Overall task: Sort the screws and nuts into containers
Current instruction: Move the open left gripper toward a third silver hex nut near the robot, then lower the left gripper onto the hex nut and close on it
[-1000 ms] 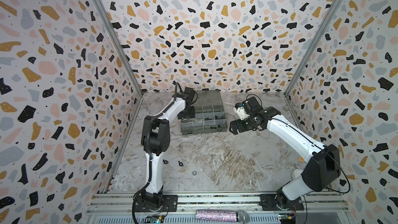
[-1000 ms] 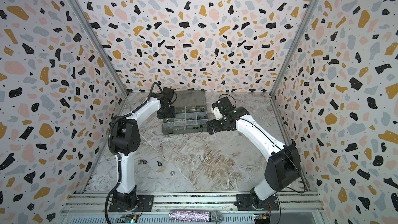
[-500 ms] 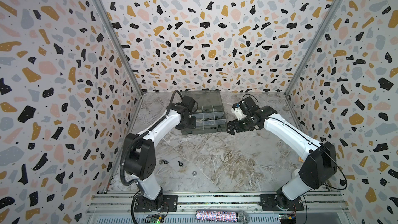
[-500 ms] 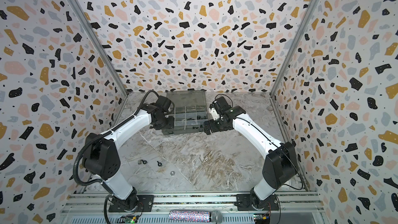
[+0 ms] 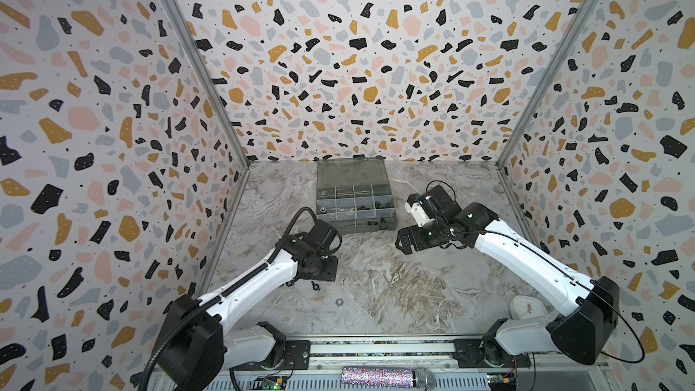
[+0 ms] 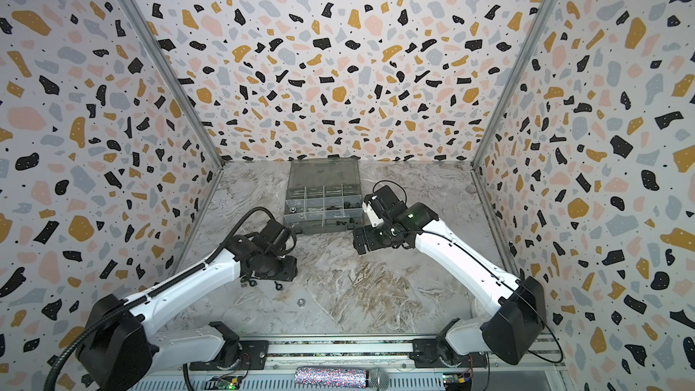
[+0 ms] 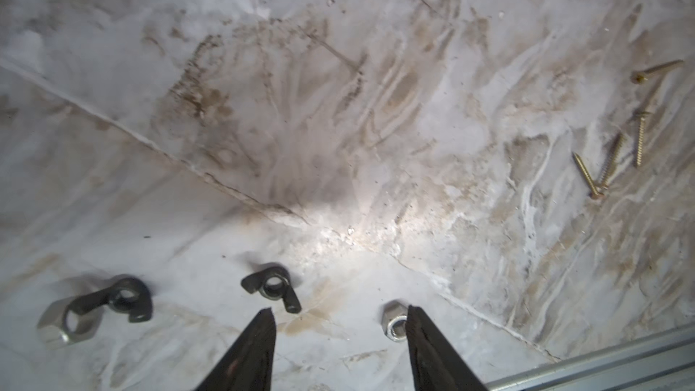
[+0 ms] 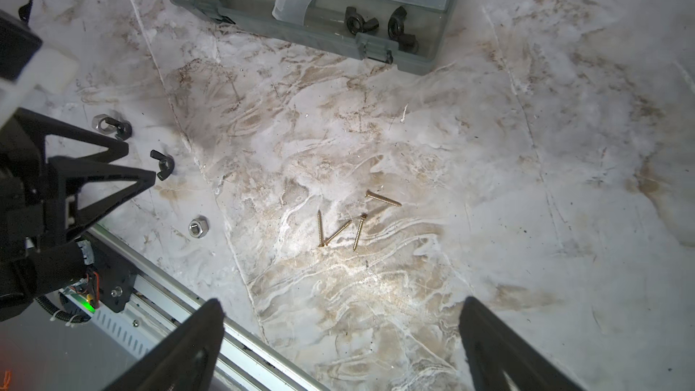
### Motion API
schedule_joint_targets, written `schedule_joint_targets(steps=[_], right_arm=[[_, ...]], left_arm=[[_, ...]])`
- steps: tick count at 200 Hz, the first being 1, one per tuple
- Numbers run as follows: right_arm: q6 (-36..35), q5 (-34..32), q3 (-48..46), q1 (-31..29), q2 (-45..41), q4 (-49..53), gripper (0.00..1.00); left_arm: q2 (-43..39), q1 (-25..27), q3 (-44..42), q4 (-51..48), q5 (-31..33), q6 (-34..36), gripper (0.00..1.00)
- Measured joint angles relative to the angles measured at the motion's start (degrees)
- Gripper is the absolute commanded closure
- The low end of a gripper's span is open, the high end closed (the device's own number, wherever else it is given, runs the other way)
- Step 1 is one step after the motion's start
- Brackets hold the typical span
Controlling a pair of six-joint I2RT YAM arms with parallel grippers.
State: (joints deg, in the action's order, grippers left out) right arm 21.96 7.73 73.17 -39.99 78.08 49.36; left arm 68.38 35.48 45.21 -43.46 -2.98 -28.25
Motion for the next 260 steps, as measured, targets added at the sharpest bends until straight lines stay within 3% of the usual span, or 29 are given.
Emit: schedule_joint_targets(steps=[39, 98, 150, 260], right_arm=[[-0.85, 0.13, -6.08, 0.09, -6.23, 0.04, 0.01], [-1.68, 0.33, -12.39, 0.83, -15.04, -1.44, 0.01], [-2.19, 0.61, -13.40, 2.43, -15.50, -1.88, 0.01], [-5.14, 3.91, -14.25, 4.74, -14.86, -2.14, 0.01]], left_arm=[[-2.93, 8.94, -4.09, 3.85, 1.16, -7.45, 0.44], [2.23, 19.56, -4.02, 5.14, 6.64, -15.34, 0.47], [3.69, 19.89, -4.74, 5.16, 9.44, -17.29, 0.49], [5.70, 19.93, -9.86, 9.07, 8.41, -18.73, 0.56]])
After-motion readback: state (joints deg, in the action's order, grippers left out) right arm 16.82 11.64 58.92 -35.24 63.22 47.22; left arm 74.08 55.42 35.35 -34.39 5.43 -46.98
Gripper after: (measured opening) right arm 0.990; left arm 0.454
